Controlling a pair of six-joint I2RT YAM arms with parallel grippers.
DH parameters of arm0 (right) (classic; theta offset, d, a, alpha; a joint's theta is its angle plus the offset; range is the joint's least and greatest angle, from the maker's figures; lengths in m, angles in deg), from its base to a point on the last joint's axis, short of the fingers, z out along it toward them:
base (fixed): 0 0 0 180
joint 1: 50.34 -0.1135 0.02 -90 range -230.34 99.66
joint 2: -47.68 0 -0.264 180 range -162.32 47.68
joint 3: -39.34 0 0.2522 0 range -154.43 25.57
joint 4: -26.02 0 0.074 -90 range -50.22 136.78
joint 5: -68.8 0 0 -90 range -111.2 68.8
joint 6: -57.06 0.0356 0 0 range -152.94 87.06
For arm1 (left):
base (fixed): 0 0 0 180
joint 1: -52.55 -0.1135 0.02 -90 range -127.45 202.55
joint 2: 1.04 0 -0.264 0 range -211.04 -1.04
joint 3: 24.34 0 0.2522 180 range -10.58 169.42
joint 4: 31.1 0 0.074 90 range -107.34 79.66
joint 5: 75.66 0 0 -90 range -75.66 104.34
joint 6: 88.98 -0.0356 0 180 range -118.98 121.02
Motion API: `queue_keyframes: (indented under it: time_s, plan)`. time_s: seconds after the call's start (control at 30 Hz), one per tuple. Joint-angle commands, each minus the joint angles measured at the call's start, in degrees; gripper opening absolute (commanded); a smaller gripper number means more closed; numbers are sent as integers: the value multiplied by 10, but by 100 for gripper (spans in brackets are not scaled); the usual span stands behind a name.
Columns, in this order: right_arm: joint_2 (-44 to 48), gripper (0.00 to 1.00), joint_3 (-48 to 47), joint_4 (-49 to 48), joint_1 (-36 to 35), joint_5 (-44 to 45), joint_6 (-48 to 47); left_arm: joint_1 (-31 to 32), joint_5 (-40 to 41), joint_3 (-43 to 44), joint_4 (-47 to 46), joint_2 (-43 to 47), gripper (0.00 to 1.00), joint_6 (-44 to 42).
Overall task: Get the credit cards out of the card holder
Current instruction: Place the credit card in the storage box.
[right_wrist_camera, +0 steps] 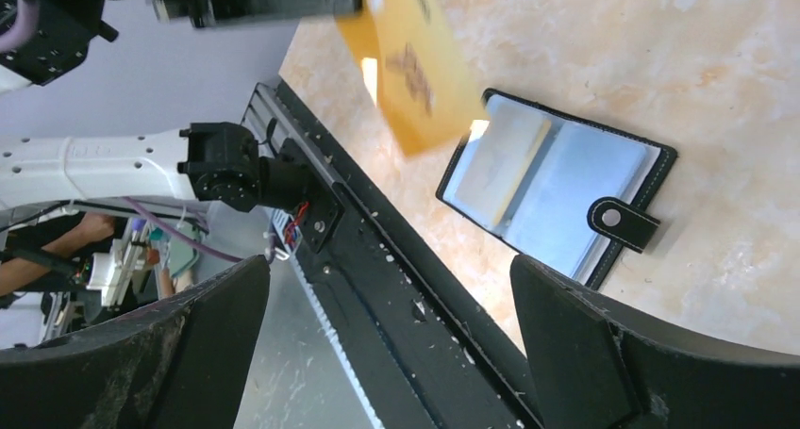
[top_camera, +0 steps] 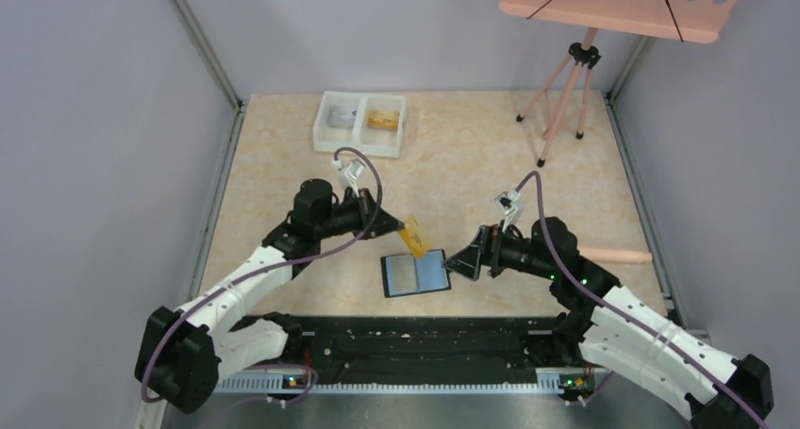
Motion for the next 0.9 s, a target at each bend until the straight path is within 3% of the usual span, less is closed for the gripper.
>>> queue_keyframes:
  time_s: [0.0, 0.17, 0.37, 0.63, 0.87]
  plan:
    - [14, 99, -21, 13, 5, 27, -4, -59, 127, 37, -15, -1, 0, -8]
    - [15, 99, -19, 11, 5, 30, -3, -123, 244, 22, -125, -19, 0, 10]
    - [10, 99, -17, 0, 5, 22, -4, -141, 378, 60, -253, -107, 0, -10]
    - [-31, 99, -29, -10, 5, 14, -13, -149, 405, 214, -370, -305, 0, -9]
    - [-78, 99, -61, -12, 4, 10, -24, -152, 377, 361, -376, -463, 0, -4]
